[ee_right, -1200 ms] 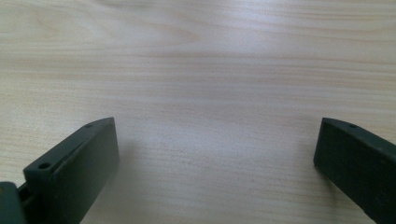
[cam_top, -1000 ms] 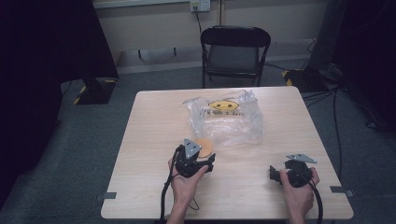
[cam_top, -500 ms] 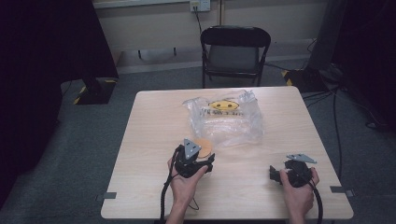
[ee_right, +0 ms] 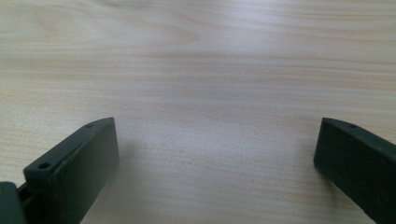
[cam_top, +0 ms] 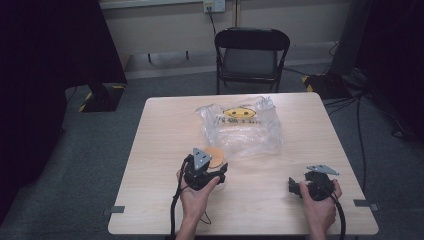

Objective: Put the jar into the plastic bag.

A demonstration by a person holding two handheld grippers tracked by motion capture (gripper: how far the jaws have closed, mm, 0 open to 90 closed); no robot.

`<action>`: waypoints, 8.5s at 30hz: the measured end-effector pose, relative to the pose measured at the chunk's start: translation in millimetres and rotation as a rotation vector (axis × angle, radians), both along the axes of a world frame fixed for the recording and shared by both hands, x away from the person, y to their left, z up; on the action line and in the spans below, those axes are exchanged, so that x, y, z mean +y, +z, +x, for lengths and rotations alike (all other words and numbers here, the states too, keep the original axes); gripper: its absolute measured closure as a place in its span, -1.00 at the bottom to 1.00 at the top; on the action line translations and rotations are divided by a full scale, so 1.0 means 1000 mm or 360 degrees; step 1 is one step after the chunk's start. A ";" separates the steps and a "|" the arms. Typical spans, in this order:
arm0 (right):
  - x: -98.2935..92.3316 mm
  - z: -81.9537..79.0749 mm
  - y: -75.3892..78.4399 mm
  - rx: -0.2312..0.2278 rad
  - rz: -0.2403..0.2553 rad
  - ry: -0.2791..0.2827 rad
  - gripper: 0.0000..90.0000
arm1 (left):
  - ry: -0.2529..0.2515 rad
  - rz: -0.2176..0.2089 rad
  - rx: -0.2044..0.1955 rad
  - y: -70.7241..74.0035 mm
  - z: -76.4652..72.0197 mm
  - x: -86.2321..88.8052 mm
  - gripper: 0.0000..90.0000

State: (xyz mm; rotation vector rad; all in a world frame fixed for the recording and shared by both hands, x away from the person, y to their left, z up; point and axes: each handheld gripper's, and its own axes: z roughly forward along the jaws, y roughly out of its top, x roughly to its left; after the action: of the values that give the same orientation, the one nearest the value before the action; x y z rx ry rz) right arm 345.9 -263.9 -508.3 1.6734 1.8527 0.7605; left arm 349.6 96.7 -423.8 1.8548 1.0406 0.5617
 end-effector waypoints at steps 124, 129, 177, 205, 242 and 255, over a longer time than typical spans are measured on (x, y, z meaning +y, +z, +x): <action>0.000 0.000 0.000 -0.0001 -0.0003 0.0001 -1.00 | 0.0086 0.0021 -0.0032 0.047 0.155 -0.090 -0.43; 0.000 0.000 0.000 0.0000 -0.0003 0.0001 -1.00 | 0.0073 0.0034 -0.0023 0.039 0.159 -0.093 -0.42; 0.000 0.000 0.000 0.0000 -0.0003 0.0000 -1.00 | 0.0052 0.0149 0.0077 -0.001 0.173 -0.107 -0.43; 0.000 0.000 0.000 -0.0001 -0.0002 0.0000 -1.00 | 0.0101 0.0116 0.0154 0.007 0.171 -0.104 -0.91; 0.000 0.000 0.000 0.0000 -0.0002 0.0000 -1.00 | 0.0052 0.0004 0.0053 0.041 0.147 -0.079 -0.93; 0.000 0.000 0.000 -0.0001 -0.0001 -0.0001 -1.00 | 0.0004 -0.0053 0.0023 0.049 0.130 -0.074 -0.93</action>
State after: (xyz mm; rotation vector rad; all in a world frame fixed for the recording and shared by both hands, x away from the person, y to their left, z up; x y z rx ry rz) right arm 346.0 -263.9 -508.2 1.6731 1.8516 0.7600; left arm 479.7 22.9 -374.6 1.8310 1.0564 0.5300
